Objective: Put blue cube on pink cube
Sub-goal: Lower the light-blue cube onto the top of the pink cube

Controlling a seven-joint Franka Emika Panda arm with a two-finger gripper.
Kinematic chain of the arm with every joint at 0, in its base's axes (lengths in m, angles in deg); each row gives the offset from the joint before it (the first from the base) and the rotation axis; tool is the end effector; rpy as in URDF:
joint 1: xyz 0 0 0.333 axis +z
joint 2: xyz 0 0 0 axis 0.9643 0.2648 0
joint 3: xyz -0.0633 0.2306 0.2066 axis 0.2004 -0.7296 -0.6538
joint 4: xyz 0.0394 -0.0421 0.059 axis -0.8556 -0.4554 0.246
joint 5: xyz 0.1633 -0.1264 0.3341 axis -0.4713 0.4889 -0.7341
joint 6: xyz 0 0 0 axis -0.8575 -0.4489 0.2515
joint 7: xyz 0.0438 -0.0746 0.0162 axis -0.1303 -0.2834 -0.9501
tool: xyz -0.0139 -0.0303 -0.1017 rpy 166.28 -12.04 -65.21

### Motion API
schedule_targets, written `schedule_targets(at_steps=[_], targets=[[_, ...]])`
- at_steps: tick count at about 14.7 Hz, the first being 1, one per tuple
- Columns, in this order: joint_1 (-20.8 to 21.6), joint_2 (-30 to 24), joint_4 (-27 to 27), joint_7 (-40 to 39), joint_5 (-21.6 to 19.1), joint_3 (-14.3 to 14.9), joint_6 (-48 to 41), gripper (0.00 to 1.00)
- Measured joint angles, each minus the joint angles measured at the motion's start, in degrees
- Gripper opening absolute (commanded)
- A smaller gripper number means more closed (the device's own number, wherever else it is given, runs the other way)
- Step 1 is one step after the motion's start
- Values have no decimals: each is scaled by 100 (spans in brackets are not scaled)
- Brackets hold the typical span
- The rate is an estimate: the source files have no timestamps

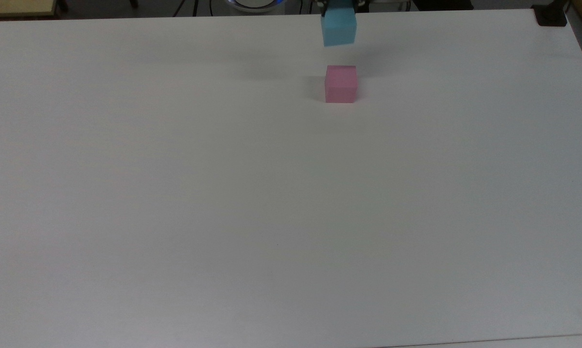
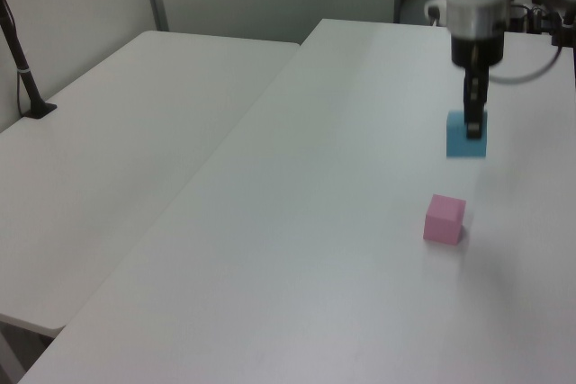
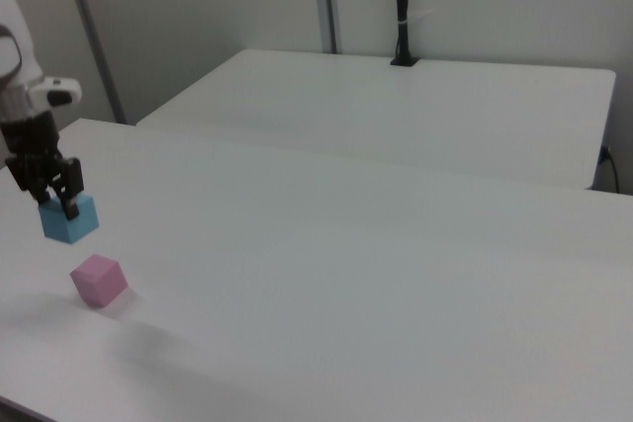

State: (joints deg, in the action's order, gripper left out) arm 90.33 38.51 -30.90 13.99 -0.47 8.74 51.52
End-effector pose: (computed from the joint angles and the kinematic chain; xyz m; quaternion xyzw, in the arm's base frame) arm 0.4398 0.2181 0.4981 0.9973 0.0520 -0.0384 0.0342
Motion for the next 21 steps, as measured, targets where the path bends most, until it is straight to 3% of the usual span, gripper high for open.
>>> schedule_targets(at_steps=[4,15,17,19,20,21], targets=[[182,167,-648,453,0,-26,969,50],[181,761,-673,745,220,-66,1609,50],[181,776,-653,774,288,-78,1622,66],[181,781,-654,776,337,-84,1622,92],[181,783,-654,777,361,-86,1622,100],[181,789,-658,780,397,-87,1622,100]])
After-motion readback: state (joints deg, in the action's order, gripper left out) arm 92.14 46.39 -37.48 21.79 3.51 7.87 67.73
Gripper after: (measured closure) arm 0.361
